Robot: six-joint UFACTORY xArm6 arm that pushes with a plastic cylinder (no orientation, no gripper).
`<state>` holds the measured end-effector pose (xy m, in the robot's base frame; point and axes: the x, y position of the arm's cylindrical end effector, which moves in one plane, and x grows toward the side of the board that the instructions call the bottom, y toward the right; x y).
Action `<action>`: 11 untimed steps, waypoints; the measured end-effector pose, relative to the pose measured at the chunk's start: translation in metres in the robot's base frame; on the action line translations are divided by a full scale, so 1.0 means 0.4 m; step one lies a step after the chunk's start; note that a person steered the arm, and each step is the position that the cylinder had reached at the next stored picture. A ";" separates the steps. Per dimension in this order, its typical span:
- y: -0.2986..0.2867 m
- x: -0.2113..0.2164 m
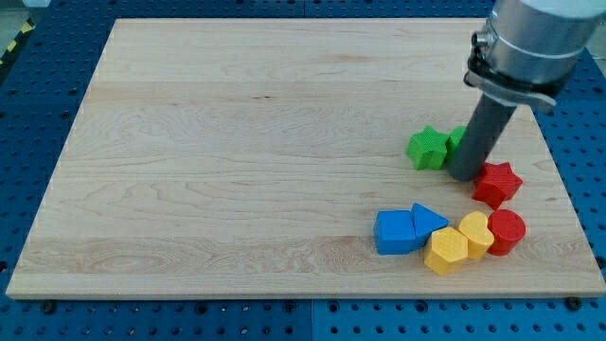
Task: Push red blocks to the bottom of green blocks
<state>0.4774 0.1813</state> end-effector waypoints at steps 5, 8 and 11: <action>0.202 -0.013; 0.326 0.217; 0.013 0.131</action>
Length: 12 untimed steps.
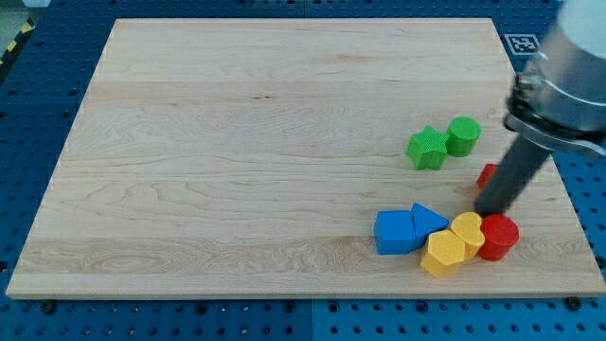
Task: Push red blocks to the bottom of green blocks
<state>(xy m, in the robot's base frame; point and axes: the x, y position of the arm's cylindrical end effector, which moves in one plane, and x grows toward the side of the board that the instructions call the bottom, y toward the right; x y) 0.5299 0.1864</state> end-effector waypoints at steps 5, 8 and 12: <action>0.114 0.021; 0.268 0.217; 0.018 0.022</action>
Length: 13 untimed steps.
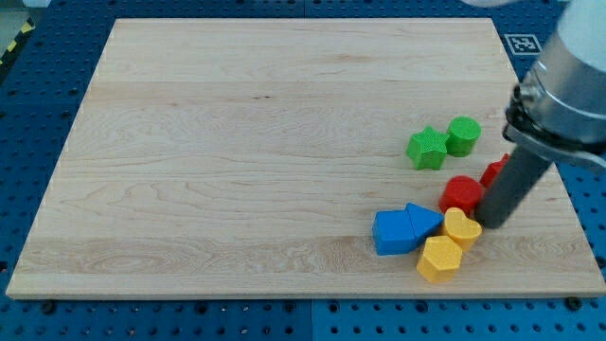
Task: Push red blocks to the bottom of green blocks
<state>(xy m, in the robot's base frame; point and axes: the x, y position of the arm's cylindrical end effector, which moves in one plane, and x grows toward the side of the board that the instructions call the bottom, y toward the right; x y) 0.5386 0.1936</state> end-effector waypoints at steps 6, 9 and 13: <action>-0.044 0.016; -0.146 -0.078; -0.065 0.045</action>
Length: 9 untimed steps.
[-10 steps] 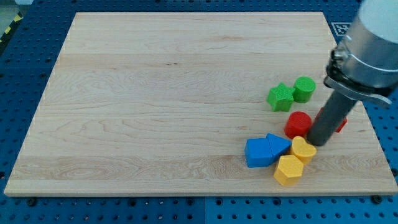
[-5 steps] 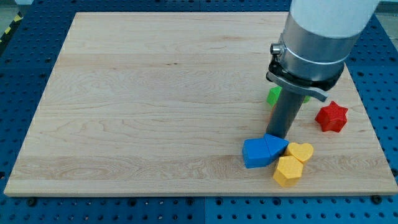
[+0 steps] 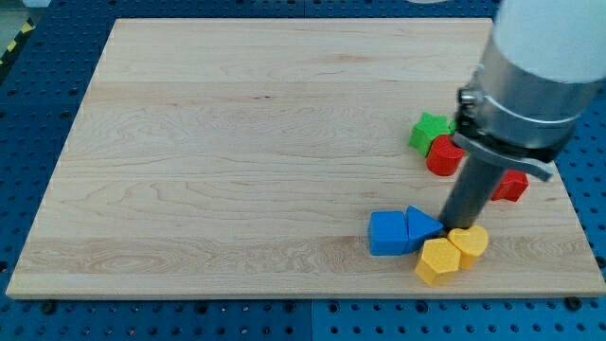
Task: Push red blocks to the bottom of green blocks
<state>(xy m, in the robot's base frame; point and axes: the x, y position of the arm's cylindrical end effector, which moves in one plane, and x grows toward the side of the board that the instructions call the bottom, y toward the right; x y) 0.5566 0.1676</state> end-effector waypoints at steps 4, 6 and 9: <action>0.198 -0.137; 0.266 -0.140; 0.119 -0.157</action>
<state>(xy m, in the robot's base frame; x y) 0.4938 0.2152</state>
